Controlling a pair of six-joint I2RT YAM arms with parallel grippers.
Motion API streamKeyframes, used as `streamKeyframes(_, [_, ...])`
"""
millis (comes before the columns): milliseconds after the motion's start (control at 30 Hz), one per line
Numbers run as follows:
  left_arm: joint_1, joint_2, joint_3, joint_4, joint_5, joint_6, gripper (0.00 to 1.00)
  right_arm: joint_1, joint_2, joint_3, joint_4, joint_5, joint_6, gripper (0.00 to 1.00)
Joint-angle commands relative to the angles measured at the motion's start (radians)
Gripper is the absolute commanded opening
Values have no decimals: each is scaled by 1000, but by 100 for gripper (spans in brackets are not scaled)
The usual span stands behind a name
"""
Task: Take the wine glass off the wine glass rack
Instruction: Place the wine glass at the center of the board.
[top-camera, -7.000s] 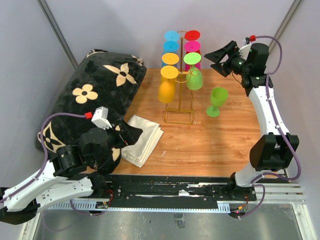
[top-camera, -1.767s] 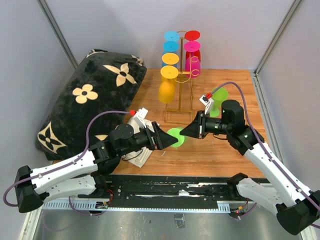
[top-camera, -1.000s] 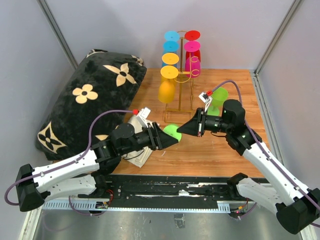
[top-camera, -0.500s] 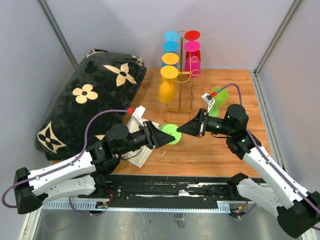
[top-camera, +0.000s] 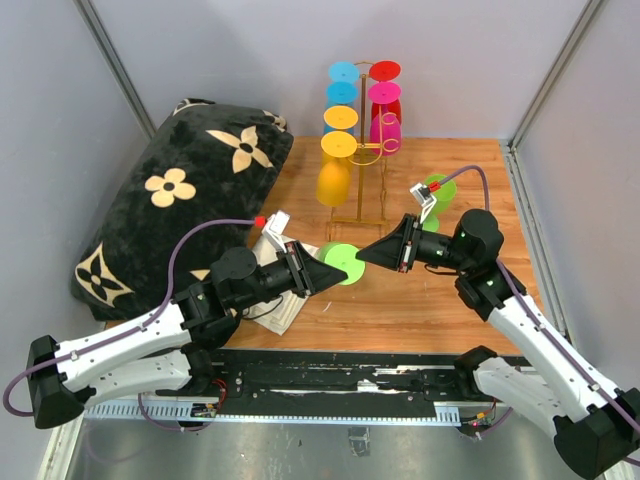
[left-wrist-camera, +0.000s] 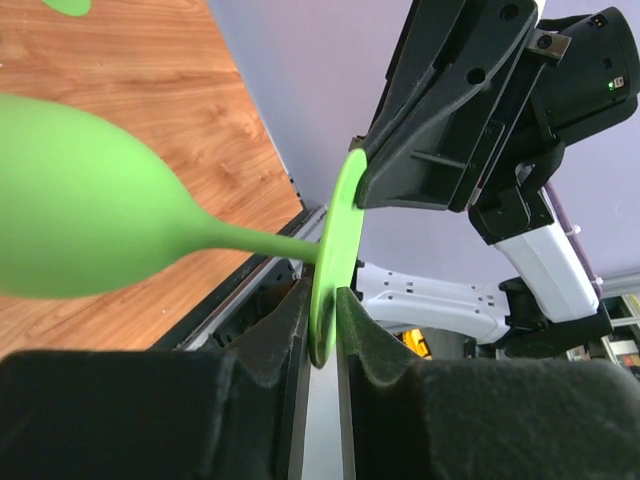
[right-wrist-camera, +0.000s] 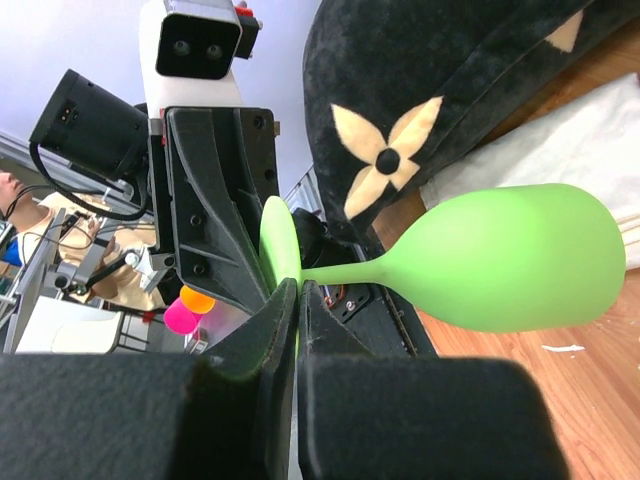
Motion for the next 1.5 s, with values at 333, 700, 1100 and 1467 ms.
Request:
streamKeyframes(333, [0, 9, 32, 17, 17, 28, 1, -29, -56, 13, -39, 65, -53, 2])
streamKeyframes(700, [0, 23, 32, -1, 27, 102, 0, -29, -98, 99, -239, 142, -206, 29])
streamKeyframes(1100, [-31, 123, 97, -332, 311, 648, 0, -29, -184, 350, -797, 852, -623, 98])
streamKeyframes(1467, [-49, 16, 66, -285, 530, 1055, 1, -178, -79, 481, -1066, 757, -707, 98])
